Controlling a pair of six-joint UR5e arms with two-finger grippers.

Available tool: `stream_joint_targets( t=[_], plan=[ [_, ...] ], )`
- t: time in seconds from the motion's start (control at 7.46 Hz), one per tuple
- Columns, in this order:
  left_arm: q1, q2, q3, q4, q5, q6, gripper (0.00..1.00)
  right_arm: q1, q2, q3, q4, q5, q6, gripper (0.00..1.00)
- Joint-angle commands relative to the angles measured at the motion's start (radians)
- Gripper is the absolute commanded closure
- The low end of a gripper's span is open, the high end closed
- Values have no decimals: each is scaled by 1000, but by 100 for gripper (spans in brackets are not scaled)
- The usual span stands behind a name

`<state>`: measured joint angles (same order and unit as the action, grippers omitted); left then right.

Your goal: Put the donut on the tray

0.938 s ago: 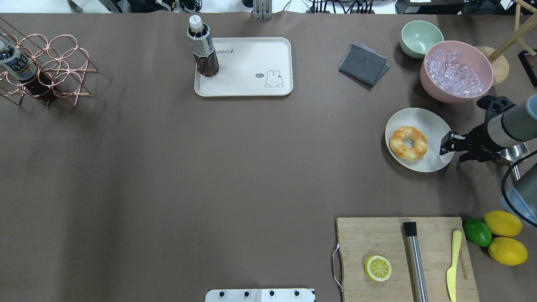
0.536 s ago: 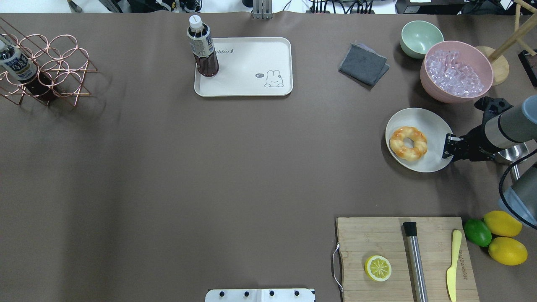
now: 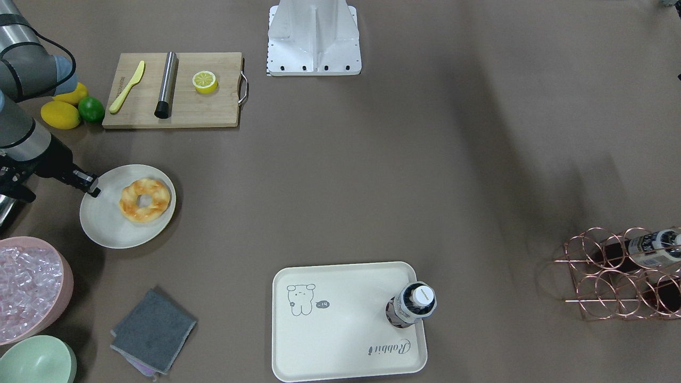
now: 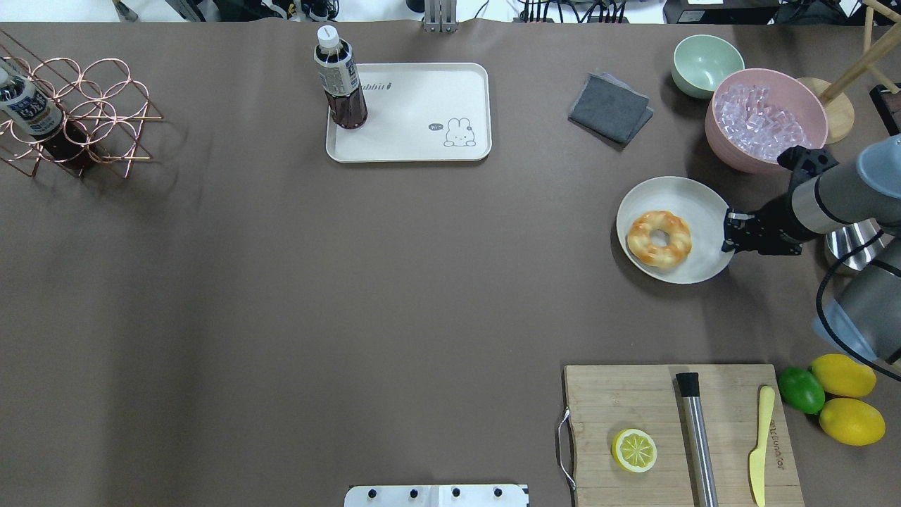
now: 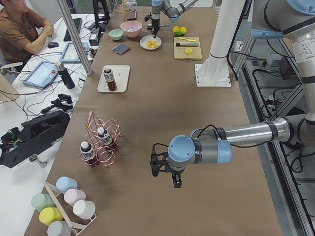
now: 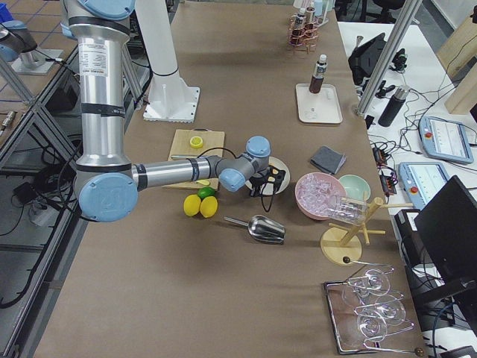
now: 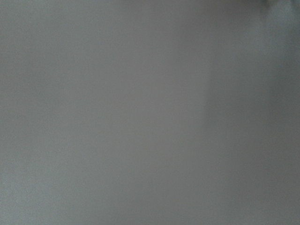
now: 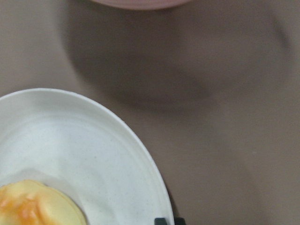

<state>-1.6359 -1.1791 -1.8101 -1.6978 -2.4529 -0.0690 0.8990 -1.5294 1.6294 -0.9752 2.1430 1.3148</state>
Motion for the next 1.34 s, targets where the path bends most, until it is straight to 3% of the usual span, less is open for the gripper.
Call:
stream_joint_targets(
  t=[0.0, 0.27, 0.54, 0.8, 1.21],
  plan=[
    [1, 1, -2, 0, 0, 1, 2, 1, 162, -17, -10, 5, 148, 100],
    [1, 1, -3, 0, 0, 1, 2, -20, 369, -112, -8, -5, 364, 100],
    [1, 1, -5, 0, 0, 1, 2, -41, 510, -208, -5, -34, 484, 100],
    [1, 1, -5, 0, 2, 1, 2, -92, 721, -410, -8, -135, 671, 100],
    [1, -4, -5, -2, 2, 1, 2, -181, 850, -532, -10, -294, 809, 100]
  ],
)
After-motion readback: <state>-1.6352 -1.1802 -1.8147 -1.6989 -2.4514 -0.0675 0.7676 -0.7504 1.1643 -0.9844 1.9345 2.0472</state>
